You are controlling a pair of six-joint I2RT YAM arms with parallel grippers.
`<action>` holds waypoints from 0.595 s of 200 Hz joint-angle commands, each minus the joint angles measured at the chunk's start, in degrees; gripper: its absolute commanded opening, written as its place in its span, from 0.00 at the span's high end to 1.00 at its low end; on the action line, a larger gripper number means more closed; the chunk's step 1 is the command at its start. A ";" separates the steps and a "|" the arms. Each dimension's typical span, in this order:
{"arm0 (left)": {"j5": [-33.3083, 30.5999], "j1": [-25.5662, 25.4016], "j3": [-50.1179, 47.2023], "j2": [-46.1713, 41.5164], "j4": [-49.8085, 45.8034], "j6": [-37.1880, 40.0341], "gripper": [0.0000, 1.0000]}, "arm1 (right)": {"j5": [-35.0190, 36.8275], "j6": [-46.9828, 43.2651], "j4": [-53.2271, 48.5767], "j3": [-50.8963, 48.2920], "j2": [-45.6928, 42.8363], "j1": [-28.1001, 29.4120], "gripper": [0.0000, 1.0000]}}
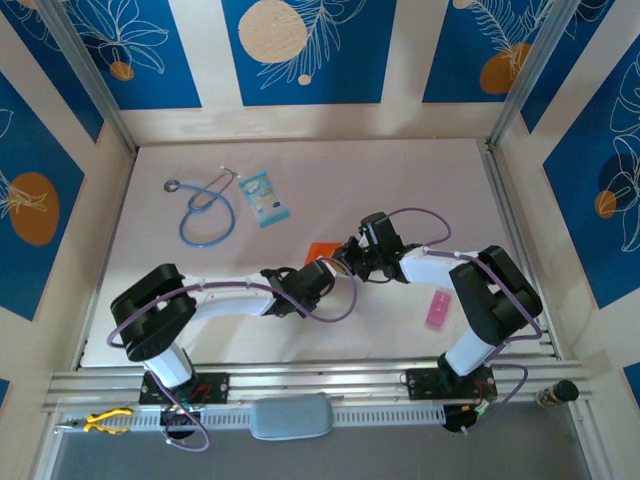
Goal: Fold a paper plane with a square sheet of paper (pick it up from the middle)
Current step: Fold the wing for the fifth time at the center of the table.
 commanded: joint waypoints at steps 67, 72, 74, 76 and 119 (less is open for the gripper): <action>-2.17 -0.66 0.10 0.60 -0.87 -0.61 0.76 | -0.03 0.60 -1.12 0.44 -1.92 -0.16 0.91; -2.24 -0.61 0.10 0.67 -0.98 -0.62 0.75 | -0.03 0.54 -1.12 0.43 -1.91 -0.16 0.91; -2.27 -0.58 0.10 0.68 -0.99 -0.68 0.75 | -0.03 0.59 -1.12 0.45 -1.91 -0.16 0.91; -2.28 -0.64 0.10 0.62 -0.95 -0.66 0.74 | -0.03 0.60 -1.12 0.50 -1.91 -0.16 0.91; -3.04 -0.66 0.19 0.69 -1.17 -0.92 0.70 | -0.03 0.65 -1.08 0.52 -2.00 -0.15 0.91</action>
